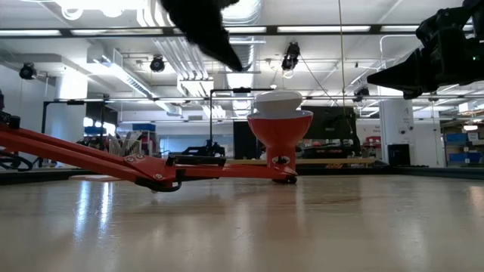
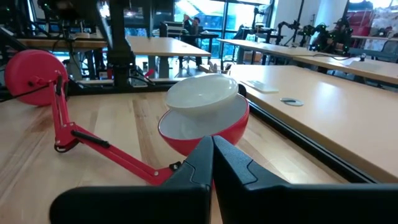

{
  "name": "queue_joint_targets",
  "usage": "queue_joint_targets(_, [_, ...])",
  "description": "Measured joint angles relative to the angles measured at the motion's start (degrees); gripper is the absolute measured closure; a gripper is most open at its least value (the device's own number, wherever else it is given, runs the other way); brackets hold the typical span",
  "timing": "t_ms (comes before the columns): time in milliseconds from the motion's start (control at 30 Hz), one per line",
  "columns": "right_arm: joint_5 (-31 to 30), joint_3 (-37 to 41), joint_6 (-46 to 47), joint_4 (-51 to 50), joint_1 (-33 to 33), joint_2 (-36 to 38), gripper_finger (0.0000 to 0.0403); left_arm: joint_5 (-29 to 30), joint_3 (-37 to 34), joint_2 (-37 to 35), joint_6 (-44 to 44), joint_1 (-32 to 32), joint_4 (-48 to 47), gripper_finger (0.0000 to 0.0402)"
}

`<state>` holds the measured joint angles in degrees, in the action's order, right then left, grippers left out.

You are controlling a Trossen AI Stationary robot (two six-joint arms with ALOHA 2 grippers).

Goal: Screw lightbulb
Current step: Remove the light bulb from the red lamp

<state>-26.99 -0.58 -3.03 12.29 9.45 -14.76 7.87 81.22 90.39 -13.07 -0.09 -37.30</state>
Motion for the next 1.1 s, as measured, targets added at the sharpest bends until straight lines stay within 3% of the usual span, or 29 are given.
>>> queue_joint_targets(200, [-0.01, -0.01, 0.0, -0.01, 0.0, -0.01, 0.0403, -0.78, -18.42, -4.6, 2.92, 1.11, 21.99, 0.0155])
queue_joint_targets(367, [0.01, -0.02, 0.0, -0.02, 0.0, -0.02, 0.0403, -0.89, -26.5, -4.46, 3.14, 1.06, 36.33, 0.0159])
queue_joint_targets(667, [-0.02, -0.02, 0.0, -0.02, 0.0, -0.02, 0.0403, -0.34, -29.3, -2.07, 9.77, 1.39, 39.49, 0.016])
queue_joint_targets(1100, [0.0, -0.02, 0.0, 0.0, 0.0, -0.01, 0.0403, 11.17, -29.34, 10.1, 16.07, 1.37, 59.64, 0.016])
